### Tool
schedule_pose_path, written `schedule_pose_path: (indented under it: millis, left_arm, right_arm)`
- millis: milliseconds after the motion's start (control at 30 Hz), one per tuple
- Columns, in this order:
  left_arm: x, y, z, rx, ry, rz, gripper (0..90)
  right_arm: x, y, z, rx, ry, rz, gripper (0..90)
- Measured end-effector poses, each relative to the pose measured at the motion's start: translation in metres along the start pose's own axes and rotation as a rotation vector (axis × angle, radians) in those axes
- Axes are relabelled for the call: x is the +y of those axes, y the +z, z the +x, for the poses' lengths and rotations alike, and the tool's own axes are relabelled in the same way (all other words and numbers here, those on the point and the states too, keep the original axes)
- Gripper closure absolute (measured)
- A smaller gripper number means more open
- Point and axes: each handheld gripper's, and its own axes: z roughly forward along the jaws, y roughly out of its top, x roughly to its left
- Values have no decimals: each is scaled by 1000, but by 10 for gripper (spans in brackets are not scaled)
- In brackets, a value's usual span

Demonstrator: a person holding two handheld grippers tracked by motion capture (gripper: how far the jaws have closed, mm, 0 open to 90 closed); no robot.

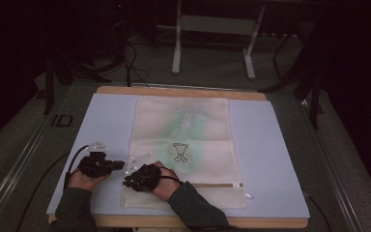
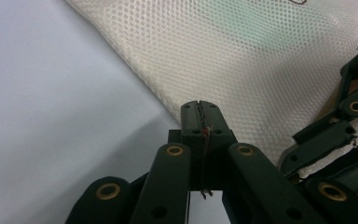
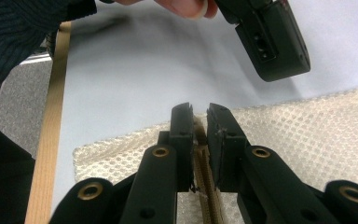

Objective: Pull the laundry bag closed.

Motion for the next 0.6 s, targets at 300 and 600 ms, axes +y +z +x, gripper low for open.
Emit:
schedule_pose_path:
  millis: [300, 600]
  left_arm:
    - [0, 2, -2, -23, 14, 16, 898]
    - [1, 7, -8, -63, 46, 39, 897]
  right_arm:
    - [-3, 9, -4, 17, 30, 33, 806]
    - [-7, 9, -1, -9, 10, 23, 814]
